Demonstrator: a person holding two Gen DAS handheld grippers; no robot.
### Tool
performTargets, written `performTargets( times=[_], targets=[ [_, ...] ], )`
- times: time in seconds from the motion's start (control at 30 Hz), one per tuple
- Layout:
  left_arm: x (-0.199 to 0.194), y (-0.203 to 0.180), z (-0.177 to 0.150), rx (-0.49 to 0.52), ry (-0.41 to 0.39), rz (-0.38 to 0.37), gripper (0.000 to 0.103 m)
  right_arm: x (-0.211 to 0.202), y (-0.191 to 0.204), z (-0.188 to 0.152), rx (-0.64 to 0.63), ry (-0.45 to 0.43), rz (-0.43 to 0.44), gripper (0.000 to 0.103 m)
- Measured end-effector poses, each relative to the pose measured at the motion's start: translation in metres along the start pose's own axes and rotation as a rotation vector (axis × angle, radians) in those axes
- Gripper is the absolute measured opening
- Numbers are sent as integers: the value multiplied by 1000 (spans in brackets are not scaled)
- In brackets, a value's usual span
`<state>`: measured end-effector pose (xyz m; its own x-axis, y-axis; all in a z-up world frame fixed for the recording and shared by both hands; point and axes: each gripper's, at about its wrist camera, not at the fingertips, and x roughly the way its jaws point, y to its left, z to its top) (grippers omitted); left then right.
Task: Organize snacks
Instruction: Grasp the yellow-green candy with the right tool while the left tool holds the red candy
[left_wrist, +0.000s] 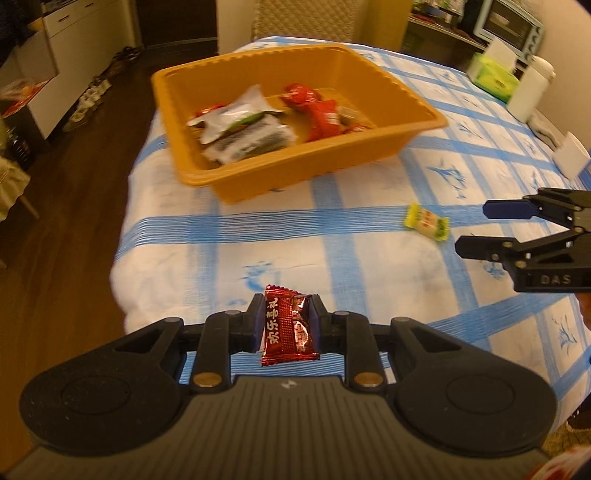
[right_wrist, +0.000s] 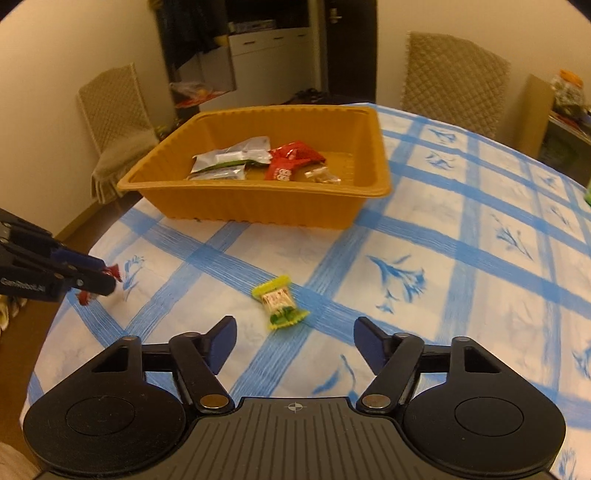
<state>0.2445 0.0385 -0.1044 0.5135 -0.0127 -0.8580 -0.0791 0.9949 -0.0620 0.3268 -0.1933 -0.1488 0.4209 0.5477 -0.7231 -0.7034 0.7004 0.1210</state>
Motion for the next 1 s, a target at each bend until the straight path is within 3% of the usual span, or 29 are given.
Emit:
performTargets(
  times=[0.27, 0.63, 0.87, 1.0],
  targets=[
    [-8, 18, -4, -46, -5, 24, 22, 33, 8, 17, -106, 37, 29, 48],
    [-13, 26, -6, -66, -11, 27, 22, 45, 16, 23, -157, 72, 21, 39],
    [-17, 25, -4, -62, -21, 17, 22, 47, 16, 19, -151, 89, -2, 24],
    [-19, 25, -4, -63, -26, 9, 22, 45, 17, 16, -143, 85, -4, 21]
  ],
)
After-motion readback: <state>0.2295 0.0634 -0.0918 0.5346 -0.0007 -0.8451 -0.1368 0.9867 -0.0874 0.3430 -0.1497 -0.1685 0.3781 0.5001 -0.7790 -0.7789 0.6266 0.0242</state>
